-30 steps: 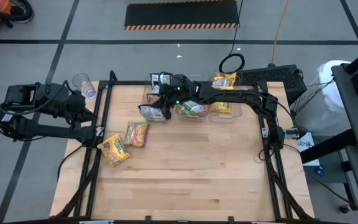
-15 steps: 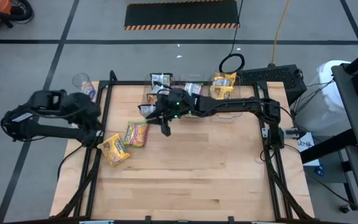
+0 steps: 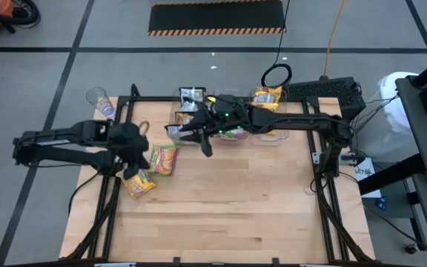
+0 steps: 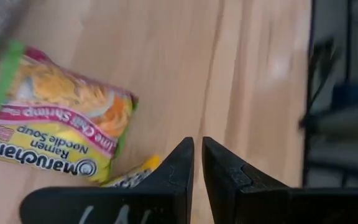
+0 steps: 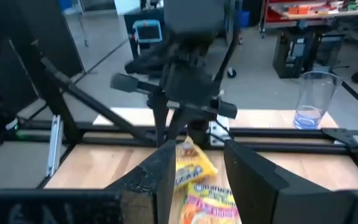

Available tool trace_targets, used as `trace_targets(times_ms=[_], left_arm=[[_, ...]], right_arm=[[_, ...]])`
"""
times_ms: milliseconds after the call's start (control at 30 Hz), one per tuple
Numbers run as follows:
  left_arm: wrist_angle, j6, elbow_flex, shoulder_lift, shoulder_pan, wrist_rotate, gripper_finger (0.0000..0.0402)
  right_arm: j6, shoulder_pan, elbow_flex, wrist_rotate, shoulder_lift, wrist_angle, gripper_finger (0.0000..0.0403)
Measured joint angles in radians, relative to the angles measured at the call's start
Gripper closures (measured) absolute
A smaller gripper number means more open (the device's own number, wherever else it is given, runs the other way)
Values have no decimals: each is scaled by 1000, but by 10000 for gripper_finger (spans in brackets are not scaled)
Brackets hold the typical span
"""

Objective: Sort Maruchan noodles
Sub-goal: Put the yellow noodle pack into the right transparent bin

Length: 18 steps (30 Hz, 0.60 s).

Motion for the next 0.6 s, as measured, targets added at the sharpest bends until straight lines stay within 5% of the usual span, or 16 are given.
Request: trace_targets(times_ms=[233, 600], left_arm=[[0, 183, -138, 25, -109, -96, 364], [95, 88, -228, 65, -255, -165, 364]], right_arm=[[-58, -1, -1, 5, -110, -68, 270], [-123, -1, 0, 109, -194, -162, 270]])
